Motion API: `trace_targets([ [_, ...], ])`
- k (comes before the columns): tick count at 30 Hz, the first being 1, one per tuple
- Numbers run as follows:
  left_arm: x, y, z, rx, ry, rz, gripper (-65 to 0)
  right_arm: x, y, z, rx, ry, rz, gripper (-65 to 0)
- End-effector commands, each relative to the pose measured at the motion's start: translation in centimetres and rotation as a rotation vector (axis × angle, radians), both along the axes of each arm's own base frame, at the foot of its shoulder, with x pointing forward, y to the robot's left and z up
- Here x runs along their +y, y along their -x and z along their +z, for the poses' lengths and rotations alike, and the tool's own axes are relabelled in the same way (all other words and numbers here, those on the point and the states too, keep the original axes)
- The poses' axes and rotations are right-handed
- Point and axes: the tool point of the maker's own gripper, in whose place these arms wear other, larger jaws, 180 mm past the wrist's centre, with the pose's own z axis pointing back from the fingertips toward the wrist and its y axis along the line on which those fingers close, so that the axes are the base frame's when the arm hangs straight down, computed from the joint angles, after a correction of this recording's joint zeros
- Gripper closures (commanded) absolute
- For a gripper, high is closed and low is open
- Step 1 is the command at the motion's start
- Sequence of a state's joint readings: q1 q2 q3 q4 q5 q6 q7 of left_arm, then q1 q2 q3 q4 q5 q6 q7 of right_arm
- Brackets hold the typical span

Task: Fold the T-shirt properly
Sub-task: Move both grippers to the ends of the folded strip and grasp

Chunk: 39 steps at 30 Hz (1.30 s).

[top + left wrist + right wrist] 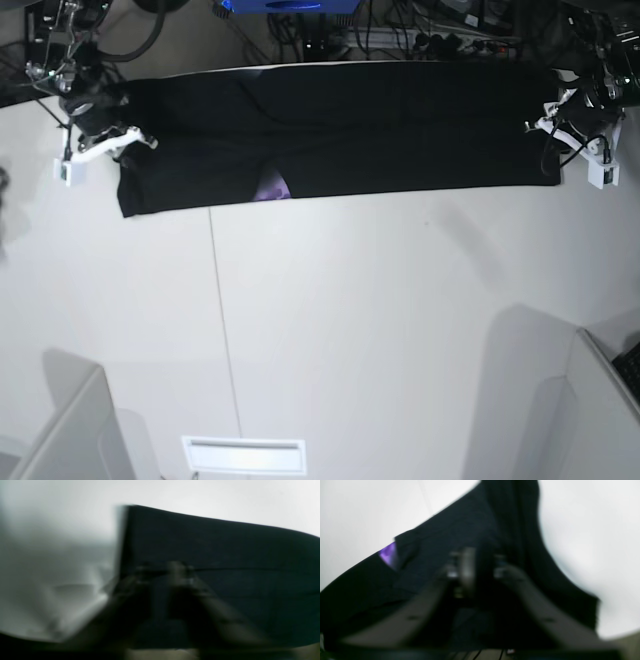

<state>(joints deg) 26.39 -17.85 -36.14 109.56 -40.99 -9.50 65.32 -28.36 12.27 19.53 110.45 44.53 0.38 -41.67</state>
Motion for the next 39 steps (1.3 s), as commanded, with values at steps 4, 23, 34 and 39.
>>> trace_targets([
  [4,-0.3,0.1,-0.2,-0.019,0.02,0.03,0.0,1.3,-1.2,0.5,-0.055,0.006,0.073,0.0],
  [23,0.2,-2.0,-10.3,0.1,-0.122,0.064,0.0,-2.1,-3.4,-7.2,0.129,0.197,-0.004,0.0],
  [34,1.0,-10.0,-8.5,-0.002,-0.084,0.096,0.0,-3.3,-11.7,-5.4,0.051,0.173,-0.032,0.0],
  [39,2.2,-11.6,-5.2,-0.045,-0.107,0.104,0.0,-2.7,-13.2,-1.0,-0.077,0.201,-0.018,0.0],
])
